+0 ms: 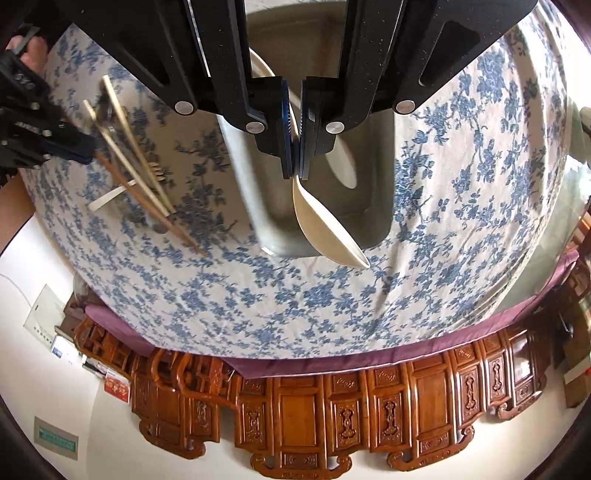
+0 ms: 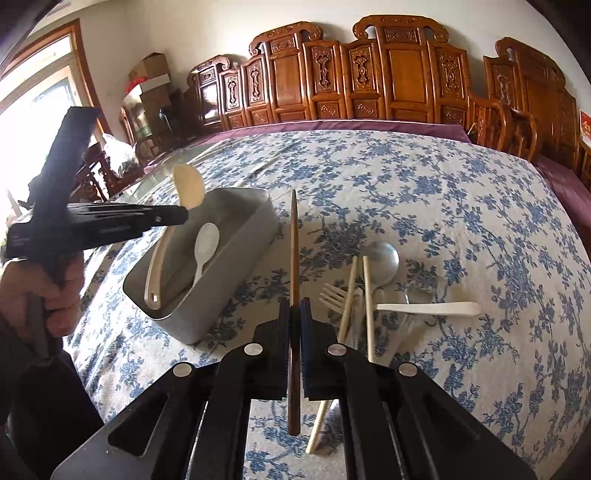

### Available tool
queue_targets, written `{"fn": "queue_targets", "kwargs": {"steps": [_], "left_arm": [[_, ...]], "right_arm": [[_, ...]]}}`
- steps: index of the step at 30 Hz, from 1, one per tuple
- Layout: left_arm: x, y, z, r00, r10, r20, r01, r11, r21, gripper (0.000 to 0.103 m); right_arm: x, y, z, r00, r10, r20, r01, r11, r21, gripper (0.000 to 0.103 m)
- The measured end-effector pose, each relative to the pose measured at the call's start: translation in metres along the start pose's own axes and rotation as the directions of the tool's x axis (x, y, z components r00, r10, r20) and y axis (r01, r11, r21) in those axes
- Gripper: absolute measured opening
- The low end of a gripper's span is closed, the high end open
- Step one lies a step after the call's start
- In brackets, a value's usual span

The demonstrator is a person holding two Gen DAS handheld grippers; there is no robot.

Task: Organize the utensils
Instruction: 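Place the spoon in the tray with the left tool while the right carries the chopstick over, then lower the chopstick into the grey tray and open the right tool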

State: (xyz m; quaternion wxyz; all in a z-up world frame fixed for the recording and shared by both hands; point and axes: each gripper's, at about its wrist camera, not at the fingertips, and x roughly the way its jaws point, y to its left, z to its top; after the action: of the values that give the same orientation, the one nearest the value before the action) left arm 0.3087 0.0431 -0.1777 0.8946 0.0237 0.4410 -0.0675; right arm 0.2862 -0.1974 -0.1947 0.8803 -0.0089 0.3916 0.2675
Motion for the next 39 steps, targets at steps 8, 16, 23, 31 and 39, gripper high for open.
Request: {"fn": "queue_targets", "kwargs": {"steps": [8,16,23,31,39], "left_arm": [[0.024,0.021,-0.002,0.999,-0.022,-0.043,0.019,0.998,-0.052,0.003],[0.028,0.02,-0.007,0.997,-0.056,-0.046,0.054,0.997,-0.055,0.011],[0.009,0.036,-0.01,1.0,-0.03,-0.006,0.029,0.997,-0.078,0.018],[-0.007,0.073,-0.01,0.998,0.049,0.027,-0.045,0.992,-0.114,0.023],[-0.017,0.112,-0.008,0.996,0.073,0.048,-0.063,0.98,-0.189,0.023]], "right_arm": [[0.0,0.011,0.011,0.999,-0.035,0.004,0.035,0.999,-0.039,0.006],[0.006,0.022,0.025,0.999,-0.041,0.011,0.041,0.999,-0.031,0.006],[0.016,0.059,0.037,1.0,0.011,0.015,-0.011,0.999,-0.046,0.006],[0.044,0.096,0.045,0.999,0.038,-0.033,-0.039,0.998,-0.05,0.007],[0.079,0.113,0.048,0.997,0.02,-0.081,-0.022,0.999,-0.034,0.007]]}}
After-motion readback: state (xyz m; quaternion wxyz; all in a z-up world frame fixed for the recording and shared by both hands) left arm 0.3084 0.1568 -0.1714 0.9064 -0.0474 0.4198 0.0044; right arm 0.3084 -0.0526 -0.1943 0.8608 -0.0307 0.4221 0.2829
